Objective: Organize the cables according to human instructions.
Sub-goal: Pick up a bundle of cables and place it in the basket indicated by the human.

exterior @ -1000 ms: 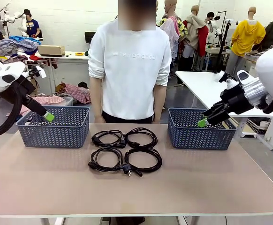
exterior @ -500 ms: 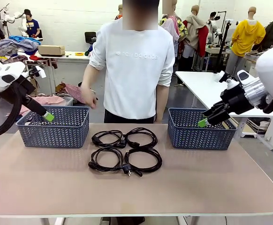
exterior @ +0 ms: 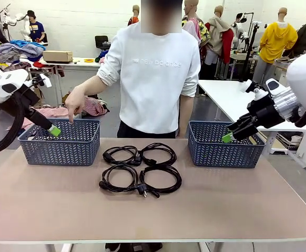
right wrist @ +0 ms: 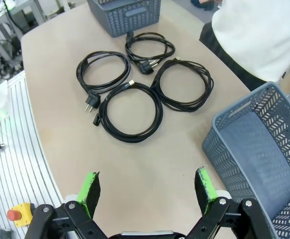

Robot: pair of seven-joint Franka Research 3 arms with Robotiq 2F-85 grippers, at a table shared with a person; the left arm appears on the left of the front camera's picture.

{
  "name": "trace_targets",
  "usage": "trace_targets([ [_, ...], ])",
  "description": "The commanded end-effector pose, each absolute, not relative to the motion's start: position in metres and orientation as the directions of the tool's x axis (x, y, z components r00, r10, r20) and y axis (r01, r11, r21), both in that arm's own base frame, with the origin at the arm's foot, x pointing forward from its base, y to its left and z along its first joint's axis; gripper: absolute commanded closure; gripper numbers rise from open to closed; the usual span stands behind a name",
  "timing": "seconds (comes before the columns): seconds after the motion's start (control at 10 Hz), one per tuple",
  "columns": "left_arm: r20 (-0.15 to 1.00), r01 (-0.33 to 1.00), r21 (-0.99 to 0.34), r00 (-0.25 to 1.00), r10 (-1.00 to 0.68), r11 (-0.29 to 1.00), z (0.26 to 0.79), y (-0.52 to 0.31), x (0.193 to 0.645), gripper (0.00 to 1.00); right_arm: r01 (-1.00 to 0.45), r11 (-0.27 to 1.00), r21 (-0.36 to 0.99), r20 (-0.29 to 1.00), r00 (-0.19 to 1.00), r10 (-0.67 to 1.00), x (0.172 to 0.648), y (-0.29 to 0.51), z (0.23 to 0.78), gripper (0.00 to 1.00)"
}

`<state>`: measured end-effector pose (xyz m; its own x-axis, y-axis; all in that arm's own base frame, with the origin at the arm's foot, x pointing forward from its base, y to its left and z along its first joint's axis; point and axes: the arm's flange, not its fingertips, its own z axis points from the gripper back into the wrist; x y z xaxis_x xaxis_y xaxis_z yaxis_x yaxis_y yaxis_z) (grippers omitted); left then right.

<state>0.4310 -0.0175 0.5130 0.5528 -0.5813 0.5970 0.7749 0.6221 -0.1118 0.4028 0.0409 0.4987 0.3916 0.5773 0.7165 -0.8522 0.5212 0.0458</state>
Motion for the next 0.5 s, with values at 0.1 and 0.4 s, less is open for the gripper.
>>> trace_targets([
  [0.1, 0.613, 0.784, -0.120, 0.541, -0.576, 0.609, 0.5117, -0.0156, 0.4316, 0.00, -0.866, 0.499, 0.039, 0.737, 0.362, 0.571, 0.4066, 0.0407, 0.4973, 0.00],
  [0.4, 0.613, 0.784, -0.120, 0.541, -0.576, 0.609, 0.5117, -0.0156, 0.4316, 0.00, -0.866, 0.499, 0.039, 0.737, 0.362, 0.571, 0.4066, 0.0407, 0.4973, 0.00],
])
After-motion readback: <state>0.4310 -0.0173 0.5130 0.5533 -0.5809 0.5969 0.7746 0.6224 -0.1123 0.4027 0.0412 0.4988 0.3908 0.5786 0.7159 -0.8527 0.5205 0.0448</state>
